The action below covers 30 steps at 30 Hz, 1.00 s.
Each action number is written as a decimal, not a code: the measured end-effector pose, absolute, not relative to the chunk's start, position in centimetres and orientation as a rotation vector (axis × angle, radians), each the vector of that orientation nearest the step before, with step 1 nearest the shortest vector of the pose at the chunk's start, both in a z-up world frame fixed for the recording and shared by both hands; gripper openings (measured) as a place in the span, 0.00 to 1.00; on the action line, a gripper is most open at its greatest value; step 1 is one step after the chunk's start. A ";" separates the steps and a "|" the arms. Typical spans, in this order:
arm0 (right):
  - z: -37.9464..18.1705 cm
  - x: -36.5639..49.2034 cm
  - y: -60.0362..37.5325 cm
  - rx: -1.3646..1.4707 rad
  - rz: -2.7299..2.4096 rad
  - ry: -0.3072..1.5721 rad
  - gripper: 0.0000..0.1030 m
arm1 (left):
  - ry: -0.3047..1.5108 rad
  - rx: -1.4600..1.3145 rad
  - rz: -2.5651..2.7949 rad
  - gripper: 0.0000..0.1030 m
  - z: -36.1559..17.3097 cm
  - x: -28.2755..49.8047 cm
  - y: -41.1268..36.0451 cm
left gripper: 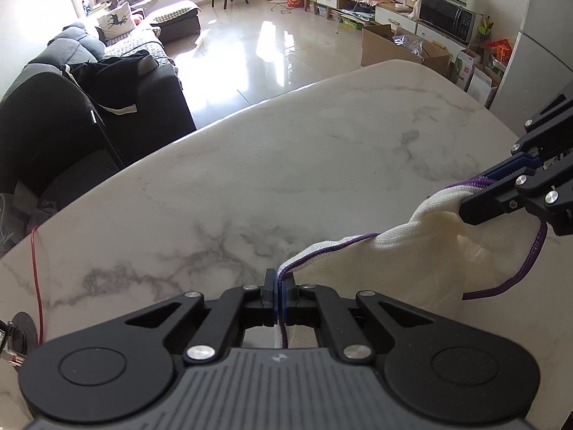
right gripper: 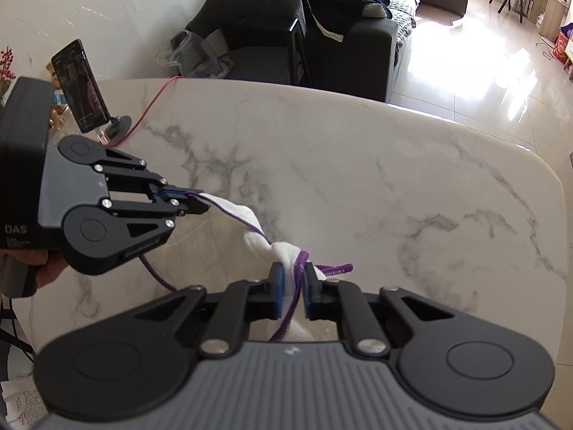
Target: Fold towel
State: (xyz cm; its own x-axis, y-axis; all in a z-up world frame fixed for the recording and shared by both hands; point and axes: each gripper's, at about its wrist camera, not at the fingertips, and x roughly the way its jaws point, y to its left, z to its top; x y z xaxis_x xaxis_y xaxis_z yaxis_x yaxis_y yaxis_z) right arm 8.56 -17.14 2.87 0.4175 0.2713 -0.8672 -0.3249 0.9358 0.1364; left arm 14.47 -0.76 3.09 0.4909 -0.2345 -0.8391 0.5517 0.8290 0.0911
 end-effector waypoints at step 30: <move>4.2 3.0 -21.1 -0.028 0.271 1.009 0.10 | 0.921 0.275 -0.397 0.01 4.3 9.1 5.6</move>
